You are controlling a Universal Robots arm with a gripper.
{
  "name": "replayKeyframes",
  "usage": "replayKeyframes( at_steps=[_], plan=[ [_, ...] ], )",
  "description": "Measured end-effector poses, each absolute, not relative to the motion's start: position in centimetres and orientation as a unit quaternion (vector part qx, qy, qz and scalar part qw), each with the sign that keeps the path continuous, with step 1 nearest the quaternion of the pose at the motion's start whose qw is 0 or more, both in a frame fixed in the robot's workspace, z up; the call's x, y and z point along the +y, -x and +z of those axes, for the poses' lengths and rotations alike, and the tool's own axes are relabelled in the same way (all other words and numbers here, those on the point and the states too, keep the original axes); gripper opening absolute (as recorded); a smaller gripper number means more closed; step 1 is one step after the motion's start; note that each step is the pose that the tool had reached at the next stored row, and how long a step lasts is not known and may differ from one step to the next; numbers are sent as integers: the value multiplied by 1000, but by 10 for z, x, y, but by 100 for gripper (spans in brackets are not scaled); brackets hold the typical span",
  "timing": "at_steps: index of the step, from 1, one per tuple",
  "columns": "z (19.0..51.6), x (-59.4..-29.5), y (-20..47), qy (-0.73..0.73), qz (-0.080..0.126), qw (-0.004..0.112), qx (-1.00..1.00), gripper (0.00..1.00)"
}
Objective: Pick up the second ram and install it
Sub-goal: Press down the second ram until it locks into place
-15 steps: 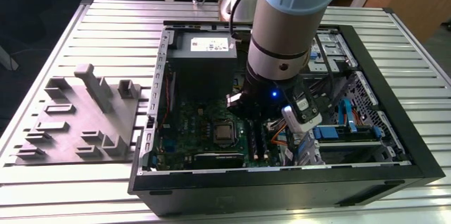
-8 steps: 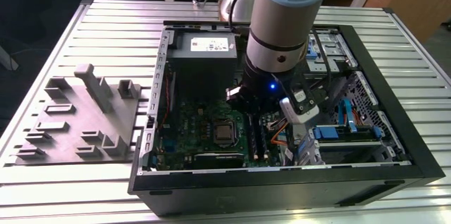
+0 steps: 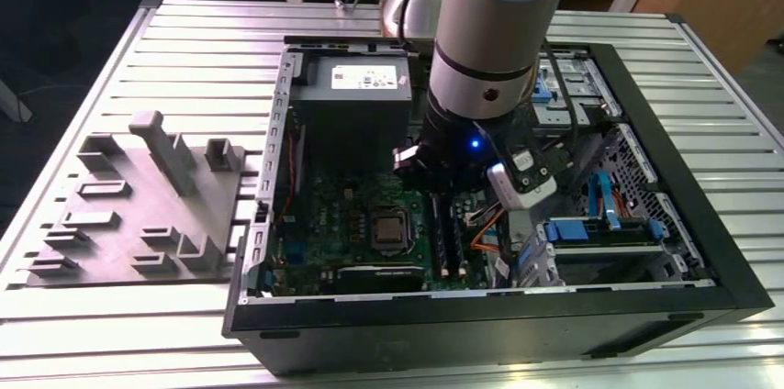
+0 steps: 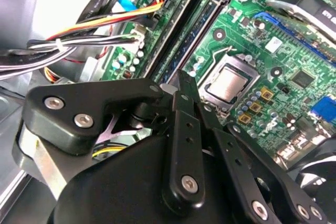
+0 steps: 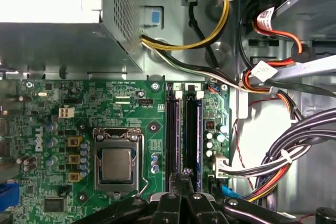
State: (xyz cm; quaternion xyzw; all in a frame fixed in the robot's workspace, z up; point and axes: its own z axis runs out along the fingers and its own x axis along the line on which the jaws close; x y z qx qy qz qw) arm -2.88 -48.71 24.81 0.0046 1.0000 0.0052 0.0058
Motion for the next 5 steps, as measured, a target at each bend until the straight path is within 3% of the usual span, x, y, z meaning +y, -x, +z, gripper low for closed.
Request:
replayKeyframes(
  at_steps=[5],
  plan=[
    [249,-487,29,-5,5,6,1000,10]
  ],
)
